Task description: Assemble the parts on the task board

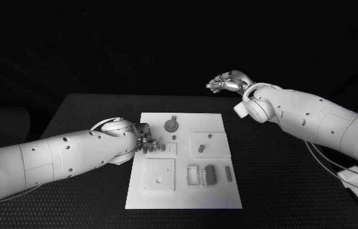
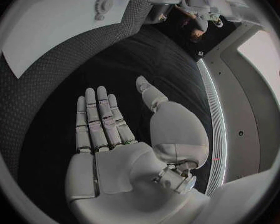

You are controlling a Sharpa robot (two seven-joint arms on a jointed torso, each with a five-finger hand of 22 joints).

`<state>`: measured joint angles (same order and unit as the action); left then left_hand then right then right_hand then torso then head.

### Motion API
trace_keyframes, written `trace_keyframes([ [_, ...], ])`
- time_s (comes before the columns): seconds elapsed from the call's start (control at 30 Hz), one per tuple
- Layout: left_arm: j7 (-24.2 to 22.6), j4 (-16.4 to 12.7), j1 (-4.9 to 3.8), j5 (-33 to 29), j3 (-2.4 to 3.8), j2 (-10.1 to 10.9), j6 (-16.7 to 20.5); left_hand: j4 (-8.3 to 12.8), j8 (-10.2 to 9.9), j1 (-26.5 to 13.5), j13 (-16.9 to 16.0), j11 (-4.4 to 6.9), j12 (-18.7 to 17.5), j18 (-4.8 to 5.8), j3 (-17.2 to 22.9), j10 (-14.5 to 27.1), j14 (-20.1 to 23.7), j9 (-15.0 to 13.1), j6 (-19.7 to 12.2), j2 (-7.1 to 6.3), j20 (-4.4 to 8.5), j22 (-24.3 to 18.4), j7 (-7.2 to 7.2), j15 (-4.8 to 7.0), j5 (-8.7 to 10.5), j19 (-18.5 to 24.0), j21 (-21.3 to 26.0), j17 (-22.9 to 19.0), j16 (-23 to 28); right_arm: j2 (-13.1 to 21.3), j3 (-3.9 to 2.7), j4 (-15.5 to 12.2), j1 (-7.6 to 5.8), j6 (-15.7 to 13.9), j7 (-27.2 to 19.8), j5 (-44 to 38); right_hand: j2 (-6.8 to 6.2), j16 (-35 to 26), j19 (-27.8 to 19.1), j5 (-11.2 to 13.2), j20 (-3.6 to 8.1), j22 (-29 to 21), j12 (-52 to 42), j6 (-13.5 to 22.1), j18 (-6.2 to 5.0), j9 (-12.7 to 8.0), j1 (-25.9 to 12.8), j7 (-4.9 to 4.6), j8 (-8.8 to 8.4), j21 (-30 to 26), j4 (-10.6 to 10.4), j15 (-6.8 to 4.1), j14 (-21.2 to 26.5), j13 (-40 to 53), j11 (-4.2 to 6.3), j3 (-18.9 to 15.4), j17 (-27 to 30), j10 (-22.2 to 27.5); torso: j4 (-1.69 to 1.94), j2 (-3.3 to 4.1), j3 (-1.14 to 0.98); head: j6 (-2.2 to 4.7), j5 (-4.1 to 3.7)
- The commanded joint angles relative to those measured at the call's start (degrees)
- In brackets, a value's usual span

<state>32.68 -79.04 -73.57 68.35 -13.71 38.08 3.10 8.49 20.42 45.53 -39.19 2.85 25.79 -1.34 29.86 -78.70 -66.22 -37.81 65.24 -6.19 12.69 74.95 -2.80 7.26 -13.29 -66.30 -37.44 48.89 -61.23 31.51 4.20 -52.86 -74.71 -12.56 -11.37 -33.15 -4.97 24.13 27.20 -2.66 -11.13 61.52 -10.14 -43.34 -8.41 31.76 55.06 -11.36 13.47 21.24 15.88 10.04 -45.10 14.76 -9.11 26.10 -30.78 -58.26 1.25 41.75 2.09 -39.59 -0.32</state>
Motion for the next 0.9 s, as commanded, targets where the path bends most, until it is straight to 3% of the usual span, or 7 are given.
trace_keyframes([
  [0.03, -0.6, -0.1, 0.02, -0.4, 0.01, 0.0, 0.5, -0.4, -0.2, 0.1, 0.1, 0.01, -0.2, -2.12, 0.0, 0.5, 0.3, 0.1, -0.4, -0.57, -0.17, 1.0, -0.08, -0.12, 0.16, 0.3, 0.3, -0.1, 0.0, 0.0, -0.04, 0.0, 0.0, 0.5, -0.2, 0.2, -0.21, -0.3, -0.2, 0.0, -0.03, 0.1, -0.2, 0.4, 0.7, -0.1, -0.6, -0.86, 0.17, -0.4, -0.2, 0.26, 0.1, -0.1, -0.1, -0.2, -0.1, -0.1, -0.01, 0.02, 0.0, 0.02, -0.03],
  [0.53, -0.4, 0.2, 0.01, -0.4, 0.03, 0.8, 1.2, -2.9, 0.0, -0.5, 0.4, 0.03, 0.0, -2.1, 0.1, 0.5, 0.4, -0.1, -0.5, -2.82, -0.08, 1.0, -0.06, -0.03, 0.9, 0.2, 0.6, -0.9, -0.3, 0.1, -0.04, 0.0, 0.0, 0.5, -0.2, 0.2, -0.24, -0.4, -0.2, 0.0, -0.04, 0.1, -0.2, 0.5, 0.71, -0.1, -0.6, -0.92, 0.16, -0.4, -0.2, 0.29, 0.1, -0.2, -0.12, -0.2, -0.1, -0.1, -0.01, 0.0, 0.01, -0.04, -0.16],
  [0.6, -0.4, 0.2, 0.01, -1.7, 0.04, 0.7, 0.9, -4.0, 0.1, -0.5, 0.5, 0.02, 0.1, -2.1, 0.3, 0.6, 0.5, -0.2, -0.6, -3.87, -0.04, 1.0, -0.07, 0.02, 2.36, 0.2, 0.8, -1.1, -0.5, 0.0, -0.04, 0.1, 0.0, 0.5, -0.2, 0.2, -0.25, -0.4, -0.2, 0.0, -0.05, 0.1, -0.2, 0.5, 0.71, -0.1, -0.6, -0.93, 0.16, -0.4, -0.2, 0.29, 0.1, -0.2, -0.13, -0.2, -0.1, -0.1, 0.0, -0.01, 0.01, -0.02, -0.18],
  [0.7, -0.6, 0.1, 0.01, -3.4, 0.05, 0.7, 1.3, -6.7, 0.2, -0.3, 0.7, -0.09, 0.2, -2.09, 1.1, 1.0, 1.0, -0.2, -1.1, -6.35, -0.01, 1.0, -0.17, 0.0, 7.36, 0.4, 1.2, -1.6, -0.7, 0.0, -0.04, 0.1, 0.0, 0.5, -0.2, 0.2, -0.27, -0.4, -0.3, 0.0, -0.06, 0.1, -0.2, 0.5, 0.71, -0.1, -0.7, -0.95, 0.16, -0.4, -0.2, 0.3, 0.1, -0.2, -0.13, -0.2, -0.1, -0.1, -0.03, 0.02, -0.02, 0.04, -0.09],
  [0.77, -0.7, 0.1, 0.0, -4.5, 0.07, 0.7, 1.9, -8.2, 0.2, -0.4, 0.8, -0.22, 0.2, -2.06, 1.4, 1.5, 1.4, -0.3, -1.5, -7.86, -0.04, 1.0, -0.32, -0.02, 9.62, 0.6, 1.5, -1.9, -0.8, 0.0, -0.04, 0.1, 0.01, 0.5, -0.2, 0.2, -0.28, -0.4, -0.3, 0.0, -0.06, 0.1, -0.2, 0.5, 0.71, -0.1, -0.7, -0.95, 0.16, -0.4, -0.2, 0.3, 0.1, -0.3, -0.13, -0.2, -0.1, -0.1, -0.06, 0.02, -0.02, 0.06, -0.15],
  [0.83, -0.6, 0.1, -0.01, -6.6, 0.1, 0.8, 3.0, -9.4, 0.1, -0.8, 0.8, -0.41, 0.2, -1.99, 1.2, 2.0, 1.9, -0.3, -2.1, -9.13, -0.13, 0.9, -0.52, -0.13, 10.16, 1.0, 1.8, -2.1, -0.7, -0.1, -0.04, 0.2, 0.01, 0.5, -0.2, 0.2, -0.29, -0.4, -0.3, 0.0, -0.06, 0.1, -0.2, 0.5, 0.71, -0.1, -0.7, -0.95, 0.16, -0.4, -0.3, 0.3, 0.1, -0.3, -0.13, -0.2, -0.1, -0.1, -0.06, 0.01, 0.01, 0.05, -0.16],
  [0.9, -0.5, 0.3, -0.04, -10.8, 0.14, 0.9, 4.1, -9.1, -0.2, -1.6, 0.8, -1.09, -0.1, -1.92, -2.8, 3.6, 3.4, -0.5, -4.4, -8.13, -0.51, 0.9, -1.3, -0.57, 9.22, 2.5, 2.8, -2.6, -0.3, -0.1, -0.04, 0.2, 0.01, 0.5, -0.1, 0.2, -0.29, -0.4, -0.3, 0.0, -0.06, 0.1, -0.2, 0.5, 0.72, -0.1, -0.7, -0.96, 0.16, -0.4, -0.3, 0.3, 0.1, -0.3, -0.13, -0.2, -0.1, -0.1, -0.05, -0.01, -0.01, 0.16, -0.08],
])
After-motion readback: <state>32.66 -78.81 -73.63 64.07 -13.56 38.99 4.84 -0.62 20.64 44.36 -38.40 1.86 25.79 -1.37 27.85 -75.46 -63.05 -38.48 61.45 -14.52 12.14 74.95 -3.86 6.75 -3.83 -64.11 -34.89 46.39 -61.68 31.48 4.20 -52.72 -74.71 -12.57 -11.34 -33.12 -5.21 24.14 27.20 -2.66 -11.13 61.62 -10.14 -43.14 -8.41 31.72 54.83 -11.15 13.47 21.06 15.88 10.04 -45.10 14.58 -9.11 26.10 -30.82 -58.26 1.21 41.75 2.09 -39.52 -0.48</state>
